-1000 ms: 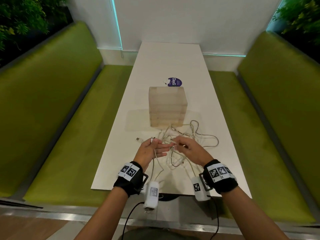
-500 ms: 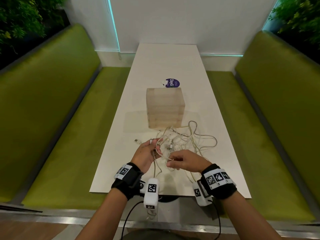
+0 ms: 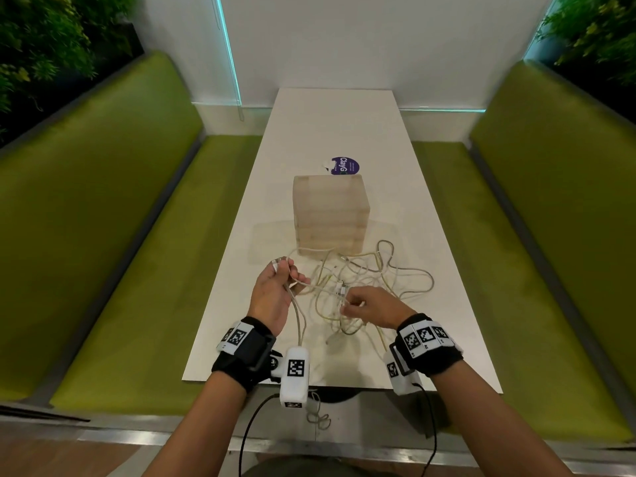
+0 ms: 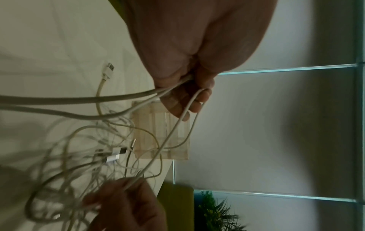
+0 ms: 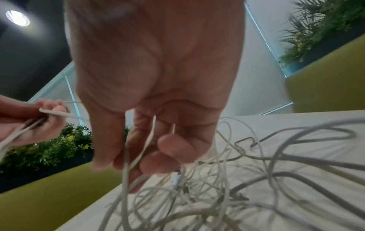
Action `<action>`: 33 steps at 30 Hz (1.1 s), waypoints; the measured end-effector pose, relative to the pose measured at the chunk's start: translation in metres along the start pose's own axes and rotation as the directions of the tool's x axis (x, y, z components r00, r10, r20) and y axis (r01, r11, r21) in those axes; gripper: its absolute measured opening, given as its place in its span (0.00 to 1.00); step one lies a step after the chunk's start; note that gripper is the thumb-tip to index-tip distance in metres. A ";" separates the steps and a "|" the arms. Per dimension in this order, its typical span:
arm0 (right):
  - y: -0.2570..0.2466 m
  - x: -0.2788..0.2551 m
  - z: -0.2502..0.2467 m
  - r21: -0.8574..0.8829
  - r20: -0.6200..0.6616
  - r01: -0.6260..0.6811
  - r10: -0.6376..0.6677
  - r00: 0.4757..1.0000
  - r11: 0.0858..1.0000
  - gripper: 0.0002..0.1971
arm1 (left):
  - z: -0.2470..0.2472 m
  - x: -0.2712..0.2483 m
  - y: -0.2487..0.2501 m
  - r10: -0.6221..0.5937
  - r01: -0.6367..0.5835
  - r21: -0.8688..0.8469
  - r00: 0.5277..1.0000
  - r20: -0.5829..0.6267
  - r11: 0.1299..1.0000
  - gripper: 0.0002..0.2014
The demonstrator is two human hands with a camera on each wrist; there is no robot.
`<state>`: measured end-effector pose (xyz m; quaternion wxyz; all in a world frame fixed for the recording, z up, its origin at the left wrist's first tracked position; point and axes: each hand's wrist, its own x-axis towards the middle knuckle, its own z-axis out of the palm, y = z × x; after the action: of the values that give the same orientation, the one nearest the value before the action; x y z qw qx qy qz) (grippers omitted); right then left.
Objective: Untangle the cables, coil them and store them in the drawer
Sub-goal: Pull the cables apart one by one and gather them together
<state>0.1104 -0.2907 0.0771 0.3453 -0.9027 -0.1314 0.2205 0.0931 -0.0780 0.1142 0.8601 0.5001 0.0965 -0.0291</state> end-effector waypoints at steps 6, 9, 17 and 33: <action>0.004 -0.004 0.004 0.113 -0.116 0.051 -0.037 0.993 0.992 0.08 | -0.007 0.000 -0.005 0.042 -0.026 0.198 0.996 -0.076 0.980 0.13; -0.006 -0.009 0.001 0.445 -0.223 0.122 -0.022 0.975 0.887 0.05 | -0.016 -0.002 -0.015 -0.002 0.036 0.250 0.991 -0.136 0.967 0.12; -0.039 -0.013 -0.003 0.803 -0.343 0.291 0.005 0.939 0.520 0.06 | -0.020 -0.013 -0.023 -0.089 0.136 0.256 0.978 -0.188 0.957 0.15; -0.045 -0.023 0.007 0.695 -0.241 0.276 -0.147 0.959 0.664 0.07 | -0.003 -0.018 -0.021 -0.225 0.218 0.151 0.974 0.031 0.964 0.15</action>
<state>0.0834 -0.2630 0.1099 0.7049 -0.6871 -0.1095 0.1376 0.0722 -0.0866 0.0978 0.8144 0.5472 0.1289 -0.1438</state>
